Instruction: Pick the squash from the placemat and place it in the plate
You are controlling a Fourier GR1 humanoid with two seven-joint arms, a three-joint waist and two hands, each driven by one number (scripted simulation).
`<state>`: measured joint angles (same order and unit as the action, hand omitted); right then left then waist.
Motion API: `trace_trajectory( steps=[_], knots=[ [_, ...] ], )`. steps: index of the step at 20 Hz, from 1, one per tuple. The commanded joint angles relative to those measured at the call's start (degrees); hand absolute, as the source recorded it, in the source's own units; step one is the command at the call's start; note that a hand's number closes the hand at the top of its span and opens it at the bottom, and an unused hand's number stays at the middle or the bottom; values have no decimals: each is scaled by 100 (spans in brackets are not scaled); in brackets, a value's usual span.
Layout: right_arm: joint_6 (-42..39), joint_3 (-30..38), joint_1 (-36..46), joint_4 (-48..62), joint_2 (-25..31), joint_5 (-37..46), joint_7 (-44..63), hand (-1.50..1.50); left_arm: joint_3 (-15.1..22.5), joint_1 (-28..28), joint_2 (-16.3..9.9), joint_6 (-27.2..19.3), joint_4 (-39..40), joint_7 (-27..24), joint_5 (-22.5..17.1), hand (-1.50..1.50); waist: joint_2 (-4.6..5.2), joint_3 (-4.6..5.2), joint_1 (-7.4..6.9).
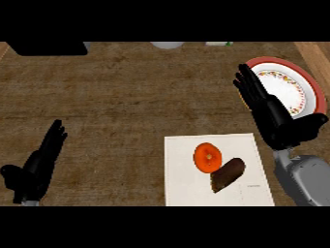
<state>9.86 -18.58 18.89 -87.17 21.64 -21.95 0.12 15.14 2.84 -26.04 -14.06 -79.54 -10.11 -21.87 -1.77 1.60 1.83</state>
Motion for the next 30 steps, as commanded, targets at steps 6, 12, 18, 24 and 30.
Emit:
trace_trajectory(
  steps=[6,12,18,24,30],
  knots=[
    [-114,832,-1198,-307,280,-41,-965,150,-331,-1118,-414,-283,-343,1411,218,0,162,-171,-81],
    [1798,776,-2340,232,-496,1232,-2611,-150,-163,-734,-90,-179,-94,1081,111,0,165,-185,35],
    [1619,-21,-2853,529,-137,2345,-2864,-150,-221,-849,-103,-38,-287,1459,211,0,165,-159,-180],
    [1691,-280,-3127,-215,352,3057,-1593,-150,-333,-900,37,154,-316,1585,251,0,162,-155,-182],
    [1263,-525,-2726,-1083,512,3691,165,-150,-386,-1203,318,34,-138,1636,642,0,173,-156,-181]
  ],
)
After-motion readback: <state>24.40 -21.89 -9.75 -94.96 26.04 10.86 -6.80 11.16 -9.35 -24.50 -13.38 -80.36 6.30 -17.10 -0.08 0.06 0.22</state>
